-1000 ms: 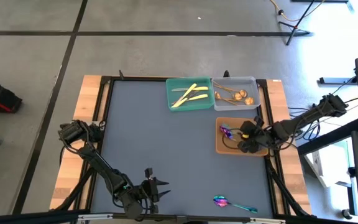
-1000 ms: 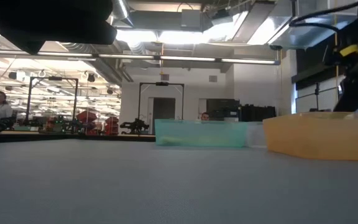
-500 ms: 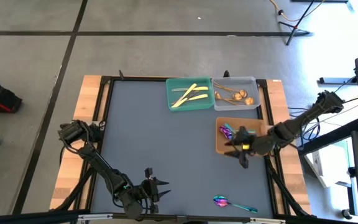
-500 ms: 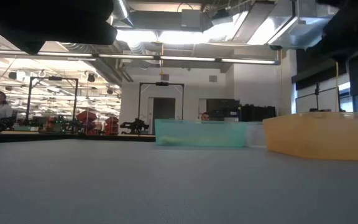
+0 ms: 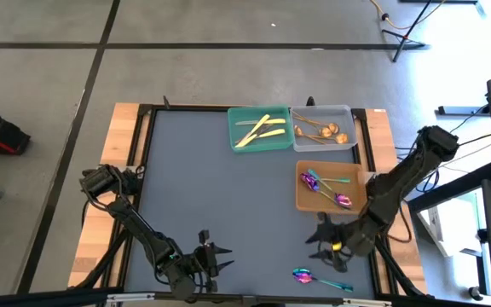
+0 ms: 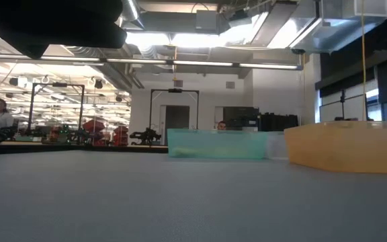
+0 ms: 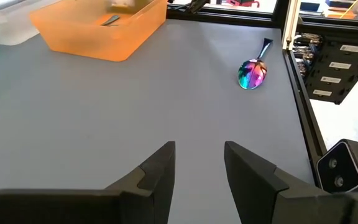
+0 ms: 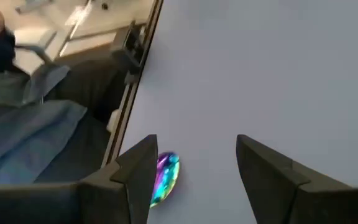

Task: Sort silverware by color (type)
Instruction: Put the iridescent spoon into the orange bin

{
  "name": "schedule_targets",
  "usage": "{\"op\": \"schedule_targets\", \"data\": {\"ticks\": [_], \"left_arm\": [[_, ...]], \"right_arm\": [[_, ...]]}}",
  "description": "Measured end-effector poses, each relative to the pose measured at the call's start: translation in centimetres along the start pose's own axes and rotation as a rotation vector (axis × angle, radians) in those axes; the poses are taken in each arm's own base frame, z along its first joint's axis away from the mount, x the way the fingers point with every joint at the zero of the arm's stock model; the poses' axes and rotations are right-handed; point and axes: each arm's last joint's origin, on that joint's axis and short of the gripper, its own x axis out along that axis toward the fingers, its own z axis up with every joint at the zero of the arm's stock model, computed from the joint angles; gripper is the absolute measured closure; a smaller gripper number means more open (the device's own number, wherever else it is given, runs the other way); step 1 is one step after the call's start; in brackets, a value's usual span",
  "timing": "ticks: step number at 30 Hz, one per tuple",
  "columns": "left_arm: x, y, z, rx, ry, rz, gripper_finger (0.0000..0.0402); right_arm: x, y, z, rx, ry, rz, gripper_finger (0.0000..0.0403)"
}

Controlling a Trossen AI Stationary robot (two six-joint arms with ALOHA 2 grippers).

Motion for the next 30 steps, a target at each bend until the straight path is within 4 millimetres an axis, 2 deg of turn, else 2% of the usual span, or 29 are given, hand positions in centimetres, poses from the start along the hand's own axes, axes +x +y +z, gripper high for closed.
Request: {"op": "schedule_targets", "data": {"ticks": [12,23,30], "left_arm": [[0.0,0.0,0.0,-0.031,0.000,0.000,0.0269],[0.0,0.0,0.0,-0.037,0.000,0.000,0.0269],[0.1,0.1,0.0,-0.045,0.000,0.003,0.0269]], "right_arm": [[1.9,5.0,-0.8,-0.040,0.077,0.009,0.0196],[4.6,5.9,-6.0,0.018,0.243,-0.061,0.0196],[5.6,6.4,-7.5,0.001,0.210,-0.078,0.0196]]}}
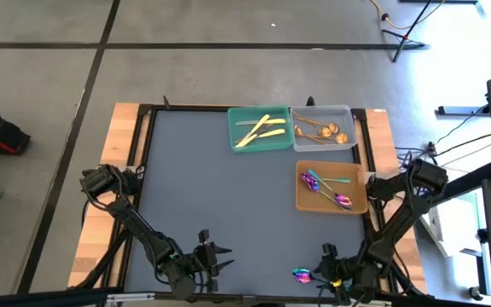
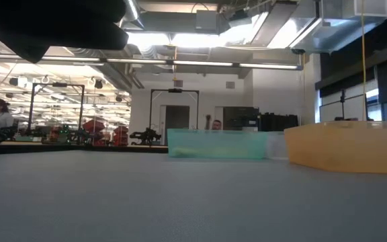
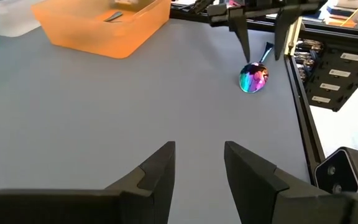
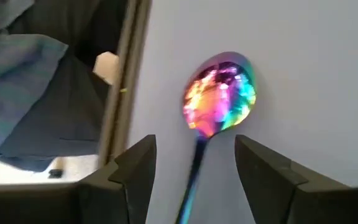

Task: Sort silverware by color (type)
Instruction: Put the iridescent spoon into the orange bin

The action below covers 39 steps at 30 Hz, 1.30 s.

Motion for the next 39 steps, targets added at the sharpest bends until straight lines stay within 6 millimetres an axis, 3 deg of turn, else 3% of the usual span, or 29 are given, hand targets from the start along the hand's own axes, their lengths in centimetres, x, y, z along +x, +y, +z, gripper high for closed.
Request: {"op": "schedule_targets", "data": {"ticks": [7,16,21,25,31,39], "left_arm": [[0.0,0.0,0.0,-0.001,0.000,0.001,0.0269],[0.0,0.0,0.0,-0.001,0.000,0.001,0.0269],[0.0,0.0,0.0,-0.001,0.000,0.001,0.0269],[0.0,0.0,0.0,-0.002,0.000,0.001,0.0269],[0.2,0.1,0.1,-0.003,-0.002,0.008,0.0269],[0.4,0.2,0.1,-0.005,0.016,-0.009,0.0269]], "right_arm": [[1.3,-0.5,-0.6,-0.044,-0.050,-0.080,0.0212],[1.4,-0.5,-0.6,-0.120,-0.045,-0.084,0.0391],[1.3,-0.6,-0.7,-0.125,-0.047,-0.102,0.0374],[1.3,-0.6,-0.6,-0.160,-0.052,-0.108,0.0396],[1.2,-1.1,-0.2,-0.228,-0.058,-0.146,0.0392],[-1.8,-3.4,2.6,-0.244,-0.022,-0.261,0.0401]]}}
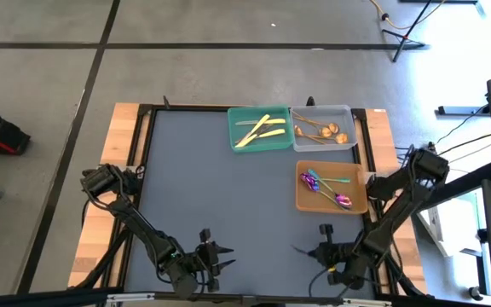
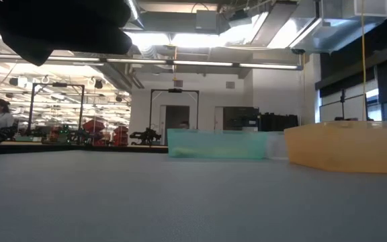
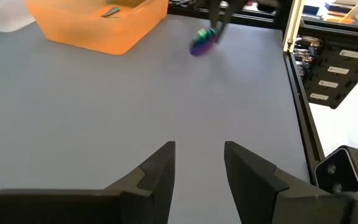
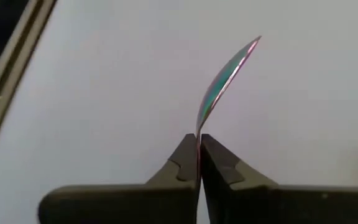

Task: Sort silverware by color (type)
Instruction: Put the iridescent spoon into the orange bin

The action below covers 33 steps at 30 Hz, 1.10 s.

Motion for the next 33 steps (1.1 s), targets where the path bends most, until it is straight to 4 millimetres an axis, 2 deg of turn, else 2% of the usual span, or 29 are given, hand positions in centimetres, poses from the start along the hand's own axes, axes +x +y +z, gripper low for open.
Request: {"op": "schedule_targets", "data": {"ticks": [8,12,16,20,25,33], "left_arm": [[0.0,0.1,0.0,0.028,-0.013,0.016,0.0269],[0.7,0.5,0.4,0.063,-0.007,0.028,0.0269],[1.6,1.0,0.7,0.133,0.048,-0.020,0.0269],[2.7,1.6,1.0,0.203,0.104,-0.078,0.0269],[3.8,2.4,1.5,0.281,0.127,-0.094,0.0269],[4.9,3.4,2.4,0.353,0.142,-0.116,0.0269]], "right_arm": [[-4.4,-4.2,1.7,-0.065,-0.024,-0.114,0.0402],[-6.7,-6.5,1.6,-0.106,-0.043,-0.224,0.0402],[-8.1,-8.5,1.0,-0.134,-0.085,-0.359,0.0402],[-7.5,-10.4,0.2,-0.171,-0.055,-0.492,0.0402],[-5.4,-12.7,-1.2,-0.134,0.032,-0.604,0.0402],[-3.8,-14.2,-1.7,0.018,0.125,-0.573,0.0393]]}}
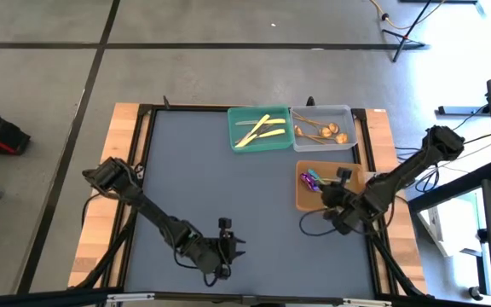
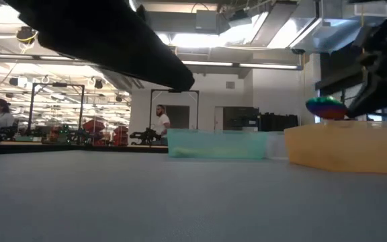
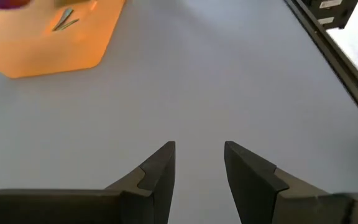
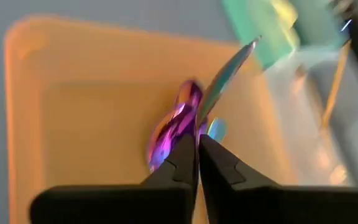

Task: Sort silverware by color (type)
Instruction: Put the iridescent spoon into the orange bin, then return to Home Position

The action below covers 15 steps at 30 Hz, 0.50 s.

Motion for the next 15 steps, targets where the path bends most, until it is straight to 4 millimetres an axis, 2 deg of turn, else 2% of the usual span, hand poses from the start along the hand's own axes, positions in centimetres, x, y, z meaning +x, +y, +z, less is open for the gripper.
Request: {"op": "schedule_targets", "data": {"ticks": [3,8,12,15], "left_arm": [[0.0,0.3,0.2,0.020,0.000,0.006,0.0269],[0.5,1.2,0.5,0.034,0.011,-0.015,0.0269],[1.3,2.5,0.8,0.066,0.037,-0.075,0.0269],[1.2,4.3,1.9,0.077,0.044,-0.081,0.0269]], "right_arm": [[0.4,-0.2,0.0,0.055,0.078,0.040,0.0357],[0.8,-0.6,0.3,0.077,0.099,0.031,0.0265],[0.2,-0.9,1.8,0.081,0.082,0.048,0.0211],[-0.6,-1.3,3.5,0.063,0.031,0.055,0.0195]]}}
